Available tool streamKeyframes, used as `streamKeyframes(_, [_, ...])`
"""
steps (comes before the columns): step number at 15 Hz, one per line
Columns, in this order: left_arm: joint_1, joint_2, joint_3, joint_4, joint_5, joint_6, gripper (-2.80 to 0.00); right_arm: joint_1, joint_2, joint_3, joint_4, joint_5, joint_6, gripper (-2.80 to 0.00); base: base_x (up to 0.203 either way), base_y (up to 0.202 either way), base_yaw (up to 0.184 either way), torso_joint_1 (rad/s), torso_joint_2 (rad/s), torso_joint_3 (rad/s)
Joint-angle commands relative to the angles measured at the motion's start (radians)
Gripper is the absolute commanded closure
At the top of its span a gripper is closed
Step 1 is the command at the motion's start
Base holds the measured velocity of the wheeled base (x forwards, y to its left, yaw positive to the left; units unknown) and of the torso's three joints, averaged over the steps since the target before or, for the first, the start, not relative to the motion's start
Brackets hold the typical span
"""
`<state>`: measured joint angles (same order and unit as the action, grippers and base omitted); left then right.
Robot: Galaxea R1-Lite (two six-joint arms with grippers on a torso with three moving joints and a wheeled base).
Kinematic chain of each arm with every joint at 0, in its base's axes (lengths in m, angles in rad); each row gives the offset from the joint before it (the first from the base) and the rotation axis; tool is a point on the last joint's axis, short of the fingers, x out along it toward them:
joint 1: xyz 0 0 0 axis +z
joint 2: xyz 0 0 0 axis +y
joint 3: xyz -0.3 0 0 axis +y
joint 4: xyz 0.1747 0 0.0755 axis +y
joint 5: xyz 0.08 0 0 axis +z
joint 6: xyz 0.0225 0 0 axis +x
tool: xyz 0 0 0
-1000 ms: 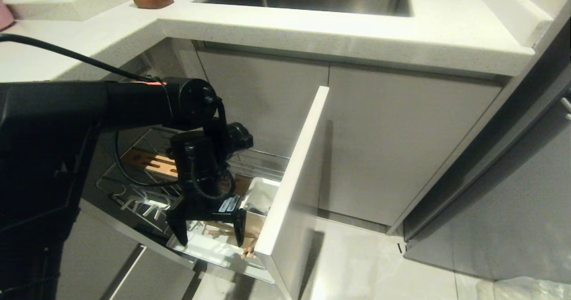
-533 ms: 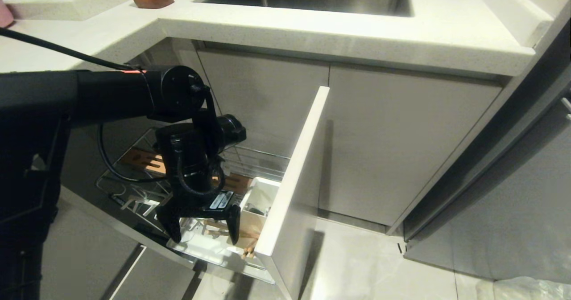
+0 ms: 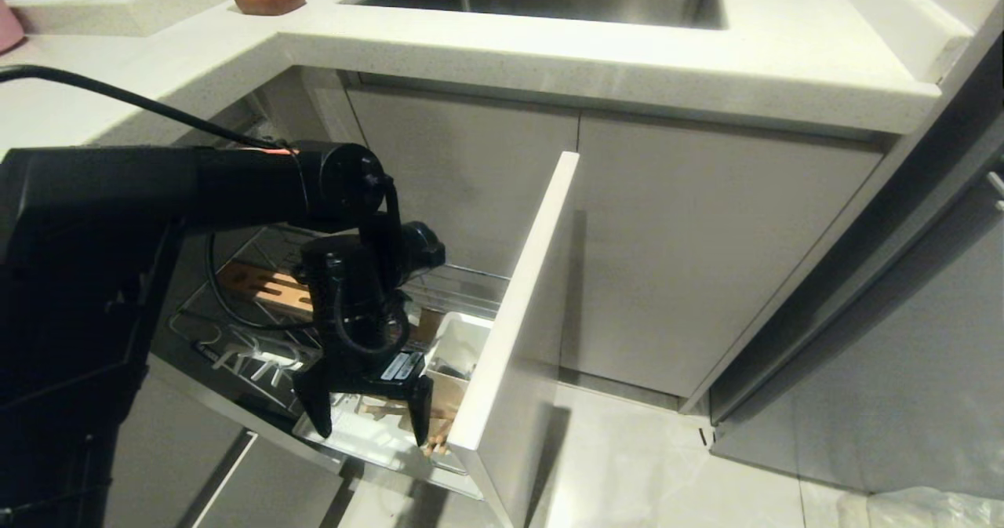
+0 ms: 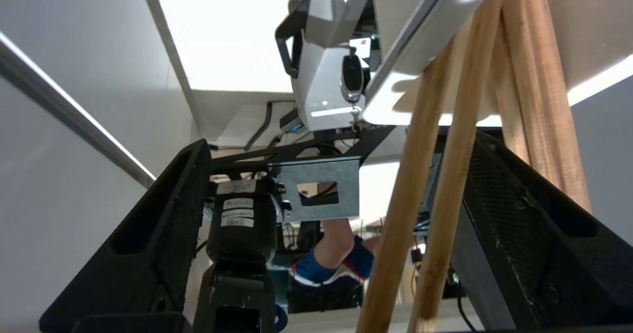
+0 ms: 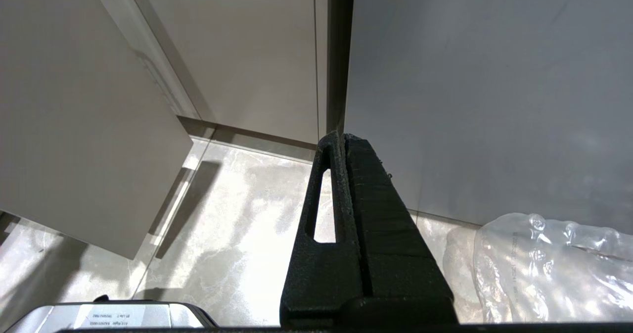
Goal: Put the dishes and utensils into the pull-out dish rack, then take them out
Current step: Take the chopsticks out of the cupboard
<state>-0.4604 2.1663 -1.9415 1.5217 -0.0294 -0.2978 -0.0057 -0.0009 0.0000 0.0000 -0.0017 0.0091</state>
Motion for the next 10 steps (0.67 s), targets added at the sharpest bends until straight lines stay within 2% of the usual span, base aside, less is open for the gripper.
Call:
streamKeyframes(1, [-0.001, 0.007, -0.001, 0.008, -0.001, -0.001, -2.80, 0.000, 0.001, 0.000, 0.000, 0.000, 0.000, 0.00, 0.000, 0.000, 0.000, 0.000, 0.00, 0.000])
streamKeyframes(5, [-0.003, 0.003, -0.002, 0.008, -0.003, 0.002, -2.80, 0.000, 0.001, 0.000, 0.000, 0.000, 0.000, 0.00, 0.000, 0.000, 0.000, 0.000, 0.00, 0.000])
streamKeyframes(6, [-0.003, 0.001, -0.003, 0.008, -0.004, 0.002, 0.00, 0.000, 0.001, 0.000, 0.000, 0.000, 0.000, 0.00, 0.000, 0.000, 0.000, 0.000, 0.00, 0.000])
streamKeyframes(10, [-0.004, -0.008, -0.004, 0.008, -0.012, 0.000, 0.00, 0.000, 0.001, 0.000, 0.000, 0.000, 0.000, 0.00, 0.000, 0.000, 0.000, 0.000, 0.00, 0.000])
